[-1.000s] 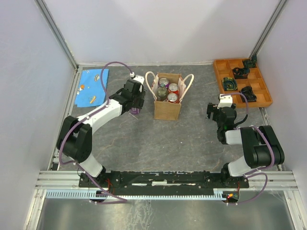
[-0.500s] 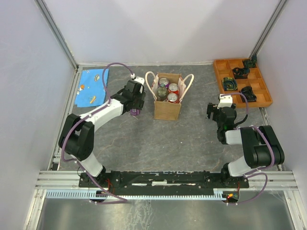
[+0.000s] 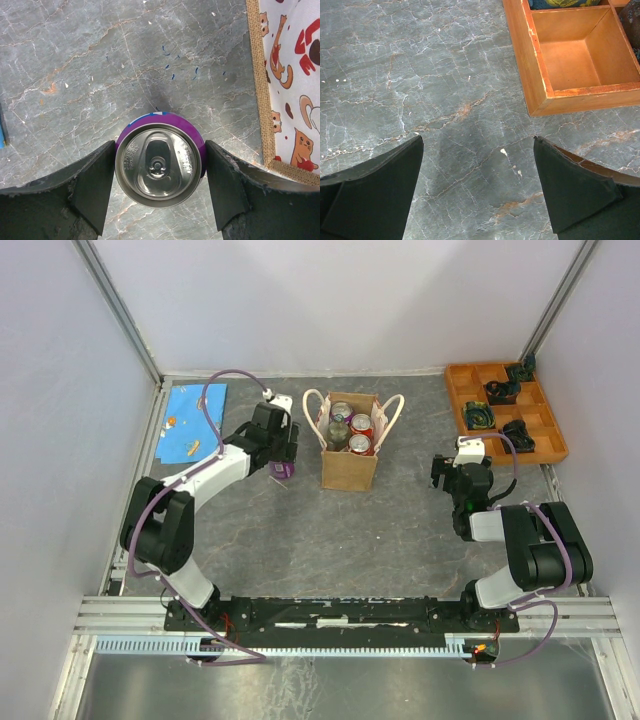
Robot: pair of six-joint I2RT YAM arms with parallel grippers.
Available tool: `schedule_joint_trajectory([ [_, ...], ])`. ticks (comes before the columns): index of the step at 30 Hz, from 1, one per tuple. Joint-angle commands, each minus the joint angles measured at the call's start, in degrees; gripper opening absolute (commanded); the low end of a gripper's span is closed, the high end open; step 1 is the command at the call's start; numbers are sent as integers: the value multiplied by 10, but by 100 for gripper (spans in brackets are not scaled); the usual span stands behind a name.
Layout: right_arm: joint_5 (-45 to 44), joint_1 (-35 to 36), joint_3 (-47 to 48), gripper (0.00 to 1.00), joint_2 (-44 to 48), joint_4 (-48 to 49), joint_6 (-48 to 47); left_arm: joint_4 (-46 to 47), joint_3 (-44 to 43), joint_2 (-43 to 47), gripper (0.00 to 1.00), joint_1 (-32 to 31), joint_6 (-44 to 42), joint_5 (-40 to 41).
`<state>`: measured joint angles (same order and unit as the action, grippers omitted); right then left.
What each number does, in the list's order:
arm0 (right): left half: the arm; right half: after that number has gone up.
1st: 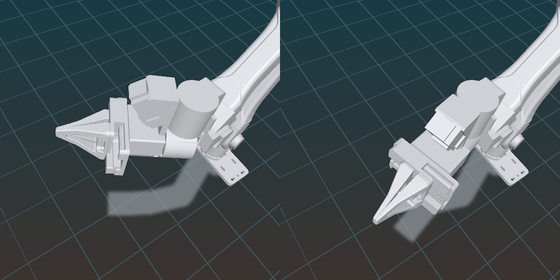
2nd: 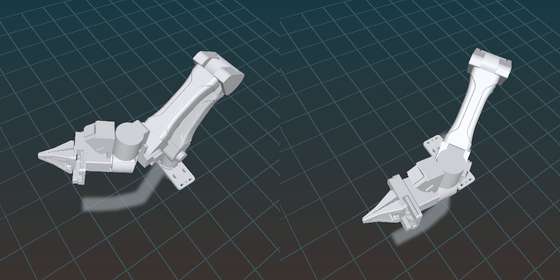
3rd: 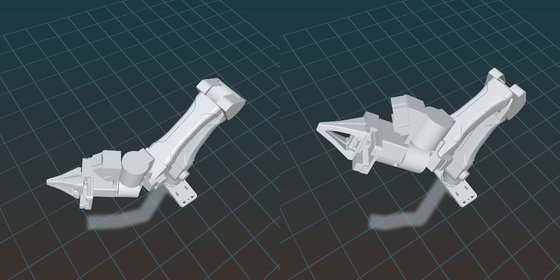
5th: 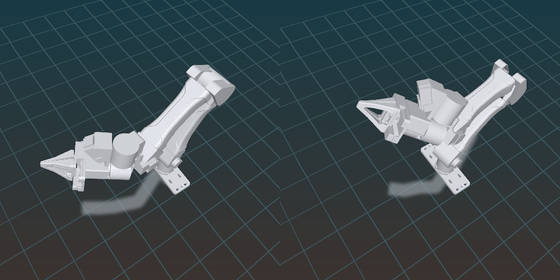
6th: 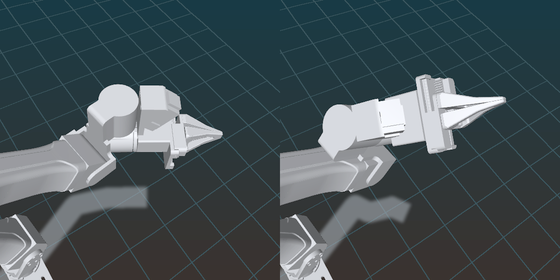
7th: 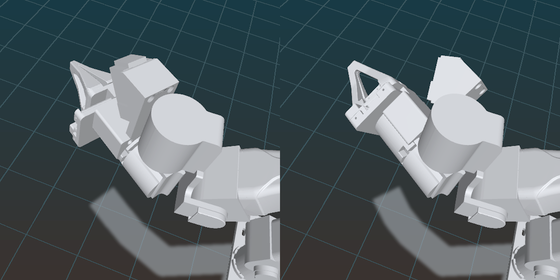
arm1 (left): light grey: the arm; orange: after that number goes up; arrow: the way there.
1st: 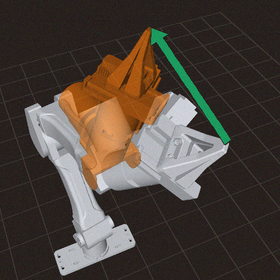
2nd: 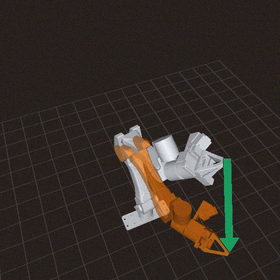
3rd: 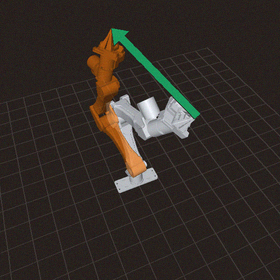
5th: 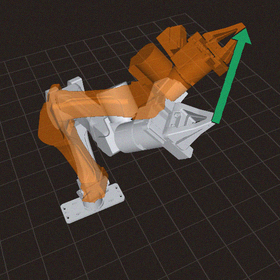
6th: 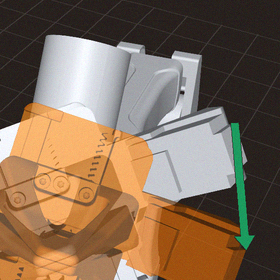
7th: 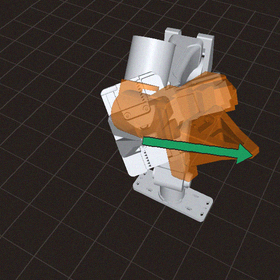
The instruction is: Take the beverage out of the canvas bag
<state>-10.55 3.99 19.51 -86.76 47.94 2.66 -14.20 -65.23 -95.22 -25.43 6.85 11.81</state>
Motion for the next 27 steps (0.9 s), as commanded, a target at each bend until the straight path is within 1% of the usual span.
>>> schedule_joint_trajectory([
  [1,3,-2,17,99,0,15,-8,45,-1,10,75,9,33,-40],
  [5,3,-2,17,99,0,14,-8,33,-13,9,78,12,32,-29],
  [6,3,-2,17,99,-1,14,-8,28,-16,12,83,12,29,-27],
  [7,3,-2,17,99,0,15,-8,22,-21,14,95,13,23,-25],
  [8,3,-2,17,99,0,15,-8,19,-26,17,100,14,19,-25],
  [14,3,-2,17,99,-1,15,-9,-11,-51,36,99,13,12,-28],
  [18,3,-2,16,99,-1,15,-8,-16,-69,76,99,14,0,-17],
  [20,3,-2,17,99,-1,15,-8,-27,-93,92,90,12,-18,-25],
  [23,3,-2,17,99,-1,15,-9,-40,-135,113,82,0,-49,-54],
  [27,3,-3,17,99,0,14,-8,-38,-186,136,78,-51,-90,-76],
])
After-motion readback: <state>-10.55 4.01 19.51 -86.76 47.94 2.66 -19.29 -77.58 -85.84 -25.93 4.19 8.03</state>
